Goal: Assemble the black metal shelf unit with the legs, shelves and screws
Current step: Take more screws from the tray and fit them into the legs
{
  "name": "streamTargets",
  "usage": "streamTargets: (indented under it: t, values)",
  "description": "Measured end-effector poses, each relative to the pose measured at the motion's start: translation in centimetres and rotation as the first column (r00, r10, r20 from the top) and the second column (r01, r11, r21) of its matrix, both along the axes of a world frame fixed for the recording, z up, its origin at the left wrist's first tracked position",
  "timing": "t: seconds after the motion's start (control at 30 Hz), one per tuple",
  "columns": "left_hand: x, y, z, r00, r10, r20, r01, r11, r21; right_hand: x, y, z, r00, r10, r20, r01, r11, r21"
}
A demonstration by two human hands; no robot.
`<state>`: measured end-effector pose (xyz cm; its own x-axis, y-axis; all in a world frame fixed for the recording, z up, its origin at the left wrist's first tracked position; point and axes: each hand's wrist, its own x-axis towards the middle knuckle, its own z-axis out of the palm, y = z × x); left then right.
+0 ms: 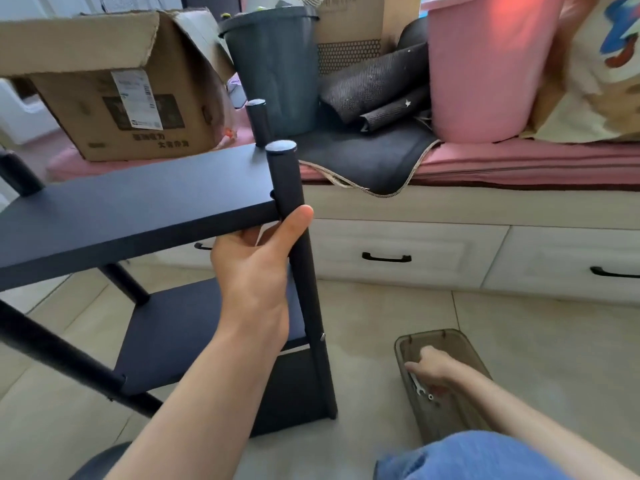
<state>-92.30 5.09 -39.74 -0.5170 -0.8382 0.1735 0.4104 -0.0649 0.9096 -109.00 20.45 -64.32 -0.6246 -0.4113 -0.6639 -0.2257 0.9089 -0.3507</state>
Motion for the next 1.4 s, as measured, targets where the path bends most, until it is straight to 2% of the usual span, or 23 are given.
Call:
streamTargets:
  t: [0.17, 0.33, 0.5, 0.73, 0.9, 1.07, 1.2, 1.4]
  values:
    - [-0.1, -0.2, -0.3, 1.0, -0.011, 0.019, 0.012, 1.0, -0.021, 0.4, -1.3, -2.9, 0.992, -0.074, 0.1, 0.077, 0.997, -0.03]
    - [-0.1, -0.4, -0.4, 1.0, -0.017, 0.025, 0.019, 0.999, -0.046, 0.9, -3.6, -3.3, 0.975, -0.114, 0.19, 0.135, 0.985, -0.104]
    - [0.0, -0.6, -0.6, 0.999, -0.03, 0.034, 0.032, 0.998, -0.063, 1.4, -5.2, -4.2, 0.954, -0.051, 0.295, 0.111, 0.976, -0.189]
    - [0.0, -0.6, -0.8, 0.999, -0.049, 0.017, 0.05, 0.997, -0.06, 1.5, -7.8, -5.7, 0.909, -0.013, 0.416, 0.183, 0.911, -0.371]
    - [-0.1, -0.3, -0.6, 0.999, -0.036, 0.008, 0.037, 0.998, -0.048, 1.2, -8.5, -7.0, 0.941, -0.022, 0.338, 0.141, 0.933, -0.331]
    - [-0.1, -0.1, -0.5, 0.999, -0.044, -0.001, 0.044, 0.999, -0.031, 1.6, -8.5, -10.0, 0.986, 0.048, 0.158, -0.024, 0.988, -0.15]
    - [0.1, -0.1, -0.5, 0.997, -0.072, 0.026, 0.073, 0.997, -0.036, 2.6, -9.0, -11.9, 0.987, 0.156, 0.034, -0.155, 0.987, -0.031]
    - [0.0, -0.4, -0.6, 0.996, -0.084, 0.02, 0.084, 0.996, -0.021, 4.0, -10.1, -15.2, 0.988, 0.155, -0.013, -0.155, 0.985, -0.074]
